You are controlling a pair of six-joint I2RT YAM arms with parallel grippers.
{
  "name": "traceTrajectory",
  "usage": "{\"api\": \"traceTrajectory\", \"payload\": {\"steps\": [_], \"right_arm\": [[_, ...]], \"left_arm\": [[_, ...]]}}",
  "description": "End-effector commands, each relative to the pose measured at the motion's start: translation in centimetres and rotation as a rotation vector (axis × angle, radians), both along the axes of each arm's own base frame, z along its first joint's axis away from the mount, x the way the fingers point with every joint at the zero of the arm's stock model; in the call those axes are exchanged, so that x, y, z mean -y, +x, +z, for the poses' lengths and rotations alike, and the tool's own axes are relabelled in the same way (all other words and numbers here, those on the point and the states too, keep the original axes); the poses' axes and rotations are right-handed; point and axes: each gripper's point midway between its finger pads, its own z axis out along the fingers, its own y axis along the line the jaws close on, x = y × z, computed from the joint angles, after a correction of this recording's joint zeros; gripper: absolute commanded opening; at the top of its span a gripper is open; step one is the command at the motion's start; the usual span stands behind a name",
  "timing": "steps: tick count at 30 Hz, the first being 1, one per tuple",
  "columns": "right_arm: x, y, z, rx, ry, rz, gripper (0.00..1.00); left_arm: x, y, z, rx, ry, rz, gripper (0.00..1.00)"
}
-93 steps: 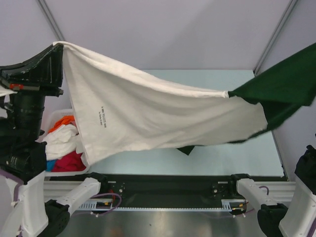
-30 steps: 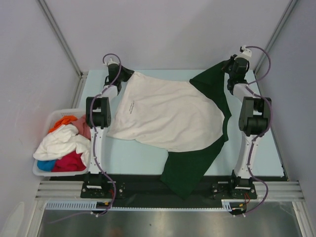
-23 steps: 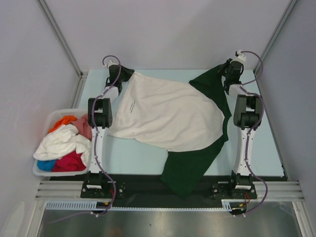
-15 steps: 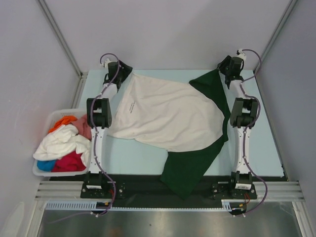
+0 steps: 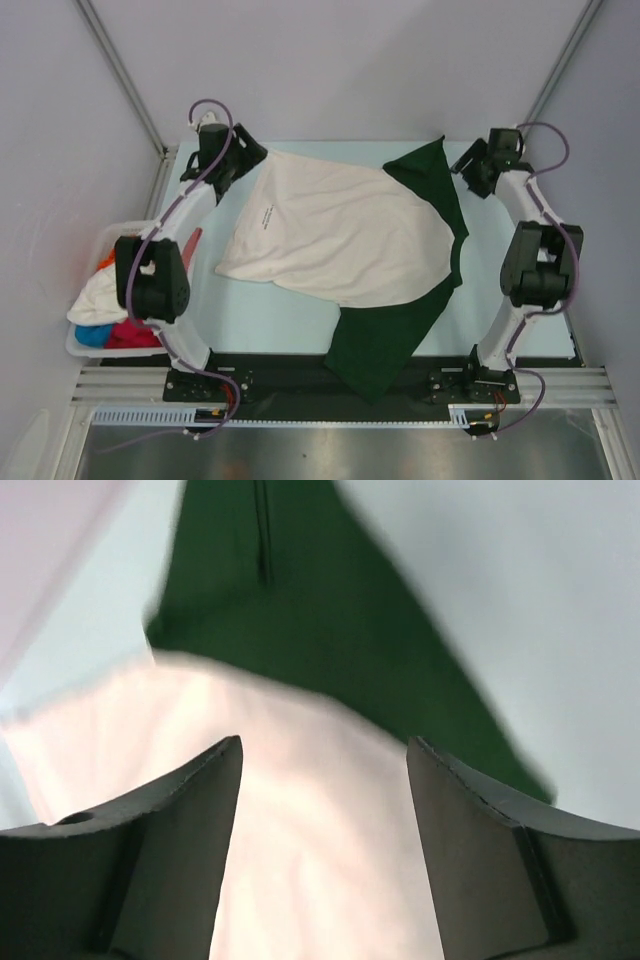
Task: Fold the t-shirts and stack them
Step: Flatten the tshirt out
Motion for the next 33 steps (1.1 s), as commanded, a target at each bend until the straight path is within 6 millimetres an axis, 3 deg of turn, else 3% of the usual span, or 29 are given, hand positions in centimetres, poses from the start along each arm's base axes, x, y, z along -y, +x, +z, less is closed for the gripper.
{"api": "traceTrajectory", "payload": {"steps": [1,2,3,4,5,7,8,9,10,12,14,15,20,26,29,33], "right_arm": [[-6.8,-6.9,-0.5,-0.082,0.060,0.109,0.72],[-7.3,-9.6,-2.8,-0.147,0.042,0.120,0.71],[-8.4,-11.1,-1.4,-0.123,0.014,0.142,0.71],[-9.4,-12.8,-2.0,-0.157,0.001,0.171,0.71],[-11.3,-15.5,-3.9,-0.215,-0.012,0.224,0.70],[-12.8,-19.0,-4.3,-0.246,-0.036,0.263,0.69],[-14.8,-20.9,-4.9,-0.265,-0.042,0.325,0.68],[-15.1,-23.6,-7.1,-0.332,-0.042,0.334,0.66],[-15.7,-25.3,-6.7,-0.322,-0.038,0.351,0.65],[-16.8,-29.6,-8.9,-0.391,-0.049,0.408,0.65],[-17.5,-32.5,-8.8,-0.399,-0.027,0.432,0.62],[-18.1,-35.0,-9.7,-0.445,-0.039,0.473,0.62],[-19.9,-40.9,-9.4,-0.474,-0.013,0.529,0.63],[-22.0,-47.9,-11.6,-0.597,0.061,0.620,0.65],[-21.3,-50.3,-13.1,-0.641,0.026,0.618,0.66],[-19.8,-50.5,-14.8,-0.648,-0.003,0.548,0.59]], "left_arm": [[-0.4,-6.8,-5.3,-0.180,-0.007,-0.012,0.74],[-0.4,-8.0,-5.9,-0.199,-0.014,-0.014,0.73],[-0.6,-9.7,-7.6,-0.241,-0.009,-0.019,0.72],[-0.8,-10.7,-6.8,-0.234,0.005,-0.021,0.72],[-1.2,-11.6,-7.1,-0.254,0.028,-0.018,0.71],[-2.5,-13.6,-7.6,-0.292,0.073,0.016,0.70],[-2.7,-14.2,-7.8,-0.299,0.088,0.012,0.68],[-3.0,-15.2,-8.5,-0.331,0.104,0.012,0.68],[-3.2,-15.6,-8.3,-0.326,0.113,0.014,0.68],[-3.9,-16.6,-9.0,-0.346,0.133,0.007,0.67],[-4.4,-17.3,-9.0,-0.350,0.116,-0.001,0.65],[-4.7,-17.9,-9.5,-0.367,0.113,0.000,0.65],[-5.6,-19.1,-9.5,-0.374,0.112,0.021,0.64],[-5.1,-19.7,-9.5,-0.377,0.079,0.011,0.64],[-5.0,-19.8,-9.1,-0.362,0.071,0.005,0.63],[-4.7,-19.9,-8.9,-0.349,0.056,-0.005,0.60]]}}
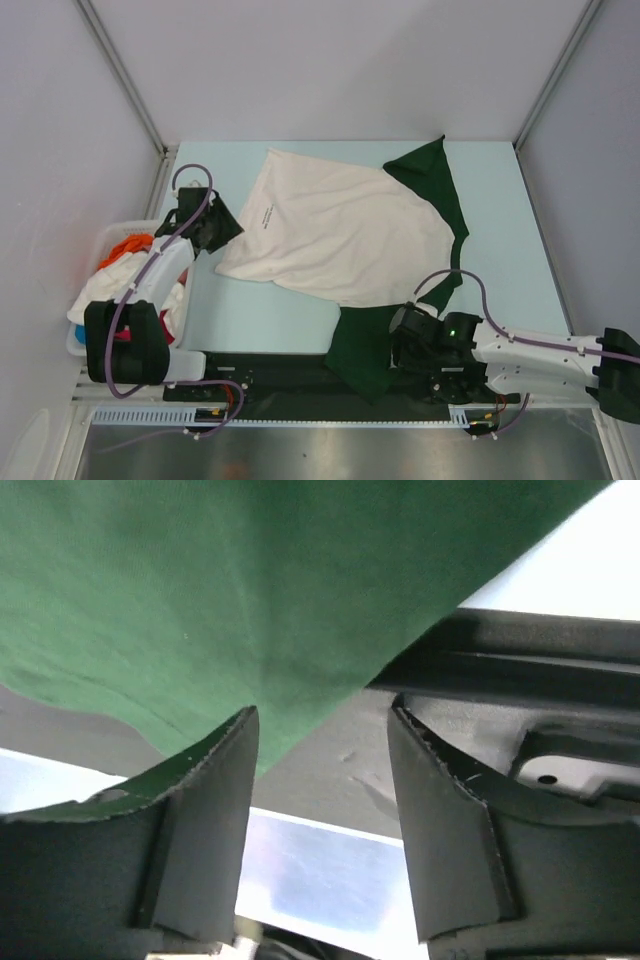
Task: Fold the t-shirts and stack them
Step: Flatten the tshirt out
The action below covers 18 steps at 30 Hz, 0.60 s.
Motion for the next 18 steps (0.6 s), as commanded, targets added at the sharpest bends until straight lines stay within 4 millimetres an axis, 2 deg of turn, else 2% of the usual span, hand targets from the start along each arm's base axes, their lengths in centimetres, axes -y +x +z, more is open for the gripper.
{"api": "traceTrajectory", "payload": {"steps": [1,4,6,8,9,13,17,18], "right_arm": [[1.8,0.3,-1.3,0.013,-0.051,-0.146,0.58],[1.6,1.9,-0.3,0.088,-0.012,-0.197,0.57],[2.2,2.7,-0.2,0.108,-0.019,-0.251,0.56],[2.9,3.1,-0.2,0.115,-0.026,-0.308,0.52],[3.3,3.3,-0.2,0.124,-0.035,-0.327,0.47],[3.9,4.3,-0.3,0.145,-0.034,-0.389,0.46],[4.1,4.5,-0.7,0.138,-0.044,-0.391,0.45],[4.2,4.5,-0.8,0.136,-0.049,-0.390,0.39]], "left_arm": [[0.4,-0.1,1.4,0.049,-0.028,-0.016,0.60],[0.4,-0.2,1.4,0.051,-0.026,-0.025,0.58],[0.3,-0.3,1.5,0.053,-0.019,-0.024,0.57],[0.2,-0.4,1.5,0.053,-0.008,-0.024,0.56],[0.2,-0.4,1.5,0.055,-0.008,-0.024,0.56],[0.2,-0.6,1.4,0.050,-0.017,-0.025,0.55],[0.5,-0.6,1.5,0.056,-0.025,-0.028,0.54],[0.4,-0.6,1.6,0.057,-0.023,-0.027,0.54]]}}
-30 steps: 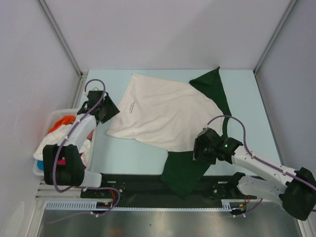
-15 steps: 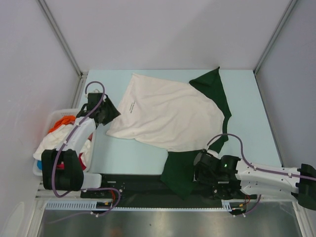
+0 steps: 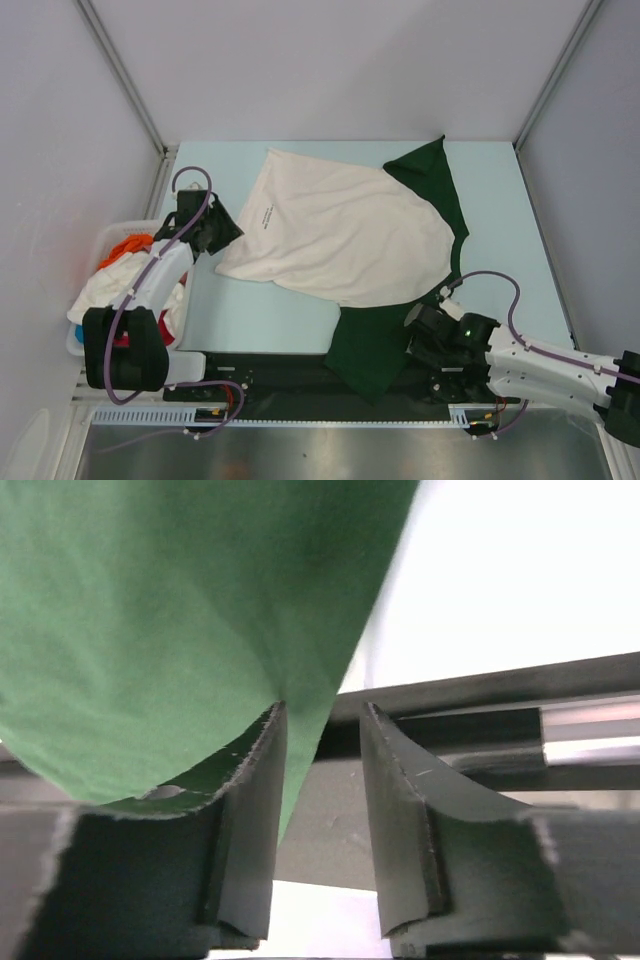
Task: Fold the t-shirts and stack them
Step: Flatten the tshirt out
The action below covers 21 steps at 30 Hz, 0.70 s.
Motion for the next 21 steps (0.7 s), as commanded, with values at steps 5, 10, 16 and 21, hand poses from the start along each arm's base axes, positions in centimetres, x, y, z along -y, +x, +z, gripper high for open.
{"api": "traceTrajectory", "payload": {"steps": [5,10,16,21], "right_arm": [[0.5,1.0,-0.7,0.036,-0.008,-0.043,0.29],[1.2,1.1,0.2,0.033,-0.003,-0.075,0.00],[2.9,0.8,3.3,0.073,-0.038,-0.141,0.00],[4.4,1.8,6.9,0.163,-0.024,-0.217,0.00]], "left_arm": [[0.0,0.1,1.5,0.053,-0.006,-0.011,0.54],[-0.1,0.0,1.9,0.058,0.003,-0.012,0.56],[-0.6,-0.3,1.5,0.031,0.028,0.001,0.64],[-0.8,-1.1,0.6,0.000,0.040,0.000,0.64]]}}
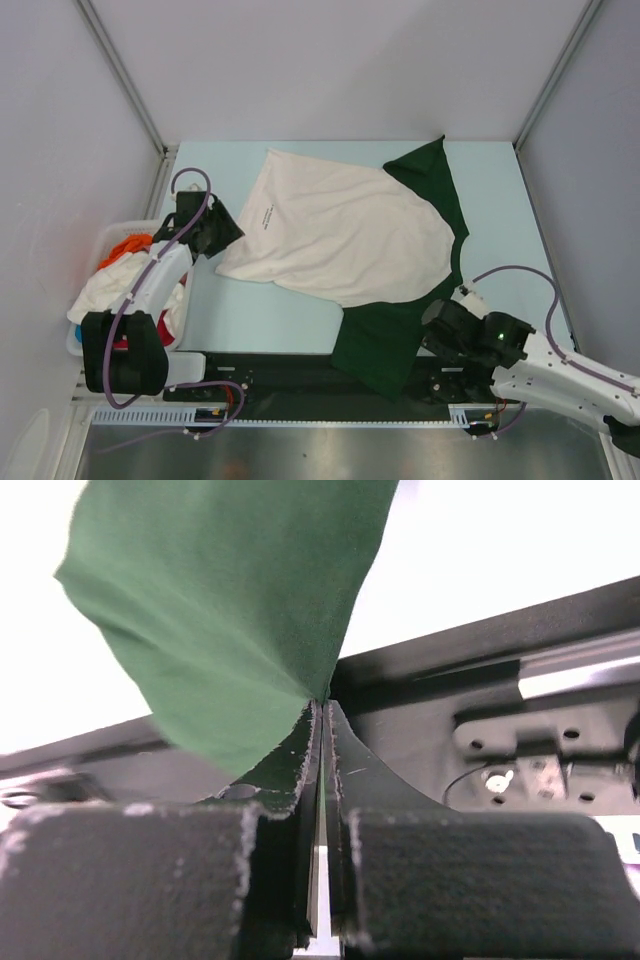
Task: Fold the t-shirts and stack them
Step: Flatten the tshirt out
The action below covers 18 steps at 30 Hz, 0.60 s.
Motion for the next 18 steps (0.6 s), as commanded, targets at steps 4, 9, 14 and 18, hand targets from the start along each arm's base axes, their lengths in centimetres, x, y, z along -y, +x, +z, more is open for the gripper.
{"api": "traceTrajectory", "payload": {"steps": [4,9,14,18], "right_arm": [[3.7,1.4,3.2,0.129,0.006,-0.186,0.00],[4.3,1.9,4.4,0.234,0.156,-0.223,0.00],[5.0,2.3,4.6,0.231,0.097,-0.268,0.00],[6.7,3.1,6.2,0.278,0.006,-0.303,0.00]], "left_arm": [[-0.8,-0.8,-0.1,-0.005,0.043,-0.007,0.66],[-1.4,-1.6,-1.6,-0.058,0.066,0.019,0.69],[-1.4,-2.7,-4.4,-0.156,0.054,0.041,0.67],[-1.2,-3.2,-4.7,-0.160,0.048,0.043,0.65]]}}
